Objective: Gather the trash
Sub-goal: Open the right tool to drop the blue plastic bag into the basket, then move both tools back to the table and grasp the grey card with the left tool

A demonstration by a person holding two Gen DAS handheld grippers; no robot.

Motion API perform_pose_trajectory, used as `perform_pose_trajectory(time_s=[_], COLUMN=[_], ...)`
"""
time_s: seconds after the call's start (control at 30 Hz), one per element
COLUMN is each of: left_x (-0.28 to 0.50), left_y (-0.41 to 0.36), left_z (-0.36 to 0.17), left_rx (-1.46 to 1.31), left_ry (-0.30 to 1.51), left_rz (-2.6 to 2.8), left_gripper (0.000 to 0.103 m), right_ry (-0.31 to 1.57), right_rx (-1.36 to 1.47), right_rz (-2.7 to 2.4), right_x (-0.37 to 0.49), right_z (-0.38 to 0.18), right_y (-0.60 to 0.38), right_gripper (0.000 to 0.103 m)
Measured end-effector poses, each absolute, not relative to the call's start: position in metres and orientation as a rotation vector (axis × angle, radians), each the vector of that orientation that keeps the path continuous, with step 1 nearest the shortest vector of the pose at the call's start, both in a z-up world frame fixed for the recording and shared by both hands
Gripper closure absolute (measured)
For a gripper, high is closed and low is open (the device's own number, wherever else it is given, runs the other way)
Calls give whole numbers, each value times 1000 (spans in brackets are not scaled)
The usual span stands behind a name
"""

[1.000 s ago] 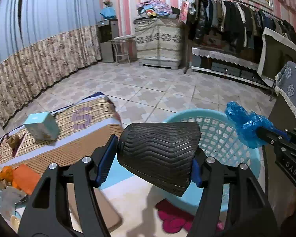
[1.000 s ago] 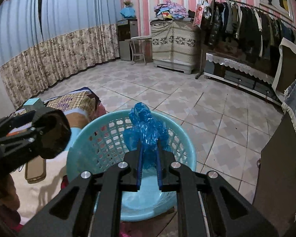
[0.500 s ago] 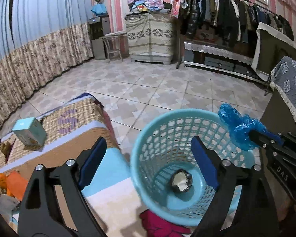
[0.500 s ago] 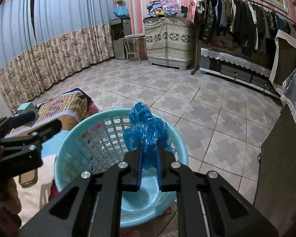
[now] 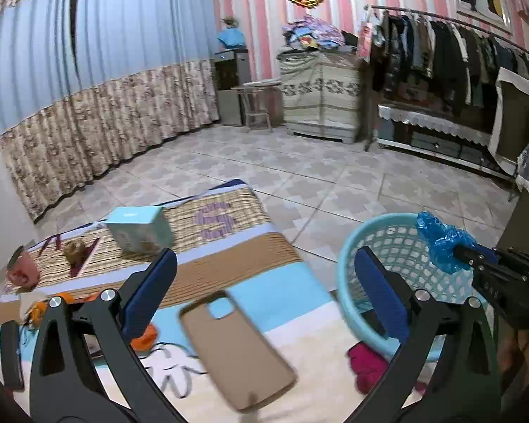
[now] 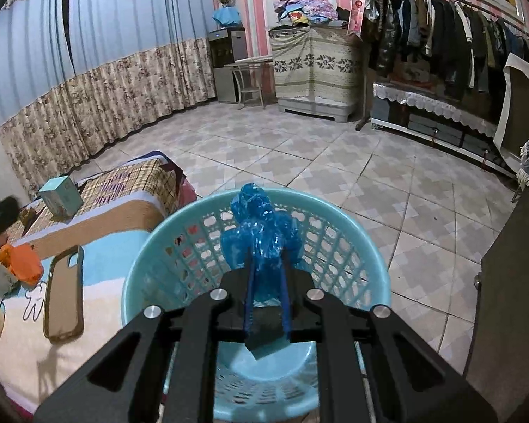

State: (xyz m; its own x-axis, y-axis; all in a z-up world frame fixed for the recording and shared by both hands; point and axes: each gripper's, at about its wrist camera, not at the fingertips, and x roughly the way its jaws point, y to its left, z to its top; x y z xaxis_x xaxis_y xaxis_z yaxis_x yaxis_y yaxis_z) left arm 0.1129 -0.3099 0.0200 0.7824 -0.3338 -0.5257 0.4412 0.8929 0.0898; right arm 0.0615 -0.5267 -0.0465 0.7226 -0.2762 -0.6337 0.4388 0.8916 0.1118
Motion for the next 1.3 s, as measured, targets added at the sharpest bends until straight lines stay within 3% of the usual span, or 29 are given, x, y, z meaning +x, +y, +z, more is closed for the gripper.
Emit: perform_pose_trajectory(time_s=[0.03,0.07,0.1,0.13,0.23,0.3,0.4,0.97,1.3], left_x=[112,112,112,111,108,108,106,93,108], left_y=[-305,-298,-294,-290,-272,-261,-241,-92,-26], left_z=[21,23,24,25,31,32,32,24,-4], left_rx=[207,201,198,196,199,199,192,120,79], left_ry=[524,525,523,519,501,498,497,500,553], left_rz=[-417,-411,-406,-398,-363,-345,-319,-80,9], left_gripper=[6,6,6,6,6,6,6,5,5], right_ry=[657,666,667,664,675,679,678,514,516], right_rx=[267,269,268,260,246,238,196,127,88], right_rz=[-401,-409,-414,-427,-445,-461,-499,-363,-252], right_x=[63,67,68,70,73,74,74,56,70], right_z=[-48,-49,-50,-51,-53,-54,-51,1,-5], right_y=[-528,-527,-528,-527,-526,-526,-523,-407,-316], right_gripper=[87,73,49,40,34,22,13,12,7])
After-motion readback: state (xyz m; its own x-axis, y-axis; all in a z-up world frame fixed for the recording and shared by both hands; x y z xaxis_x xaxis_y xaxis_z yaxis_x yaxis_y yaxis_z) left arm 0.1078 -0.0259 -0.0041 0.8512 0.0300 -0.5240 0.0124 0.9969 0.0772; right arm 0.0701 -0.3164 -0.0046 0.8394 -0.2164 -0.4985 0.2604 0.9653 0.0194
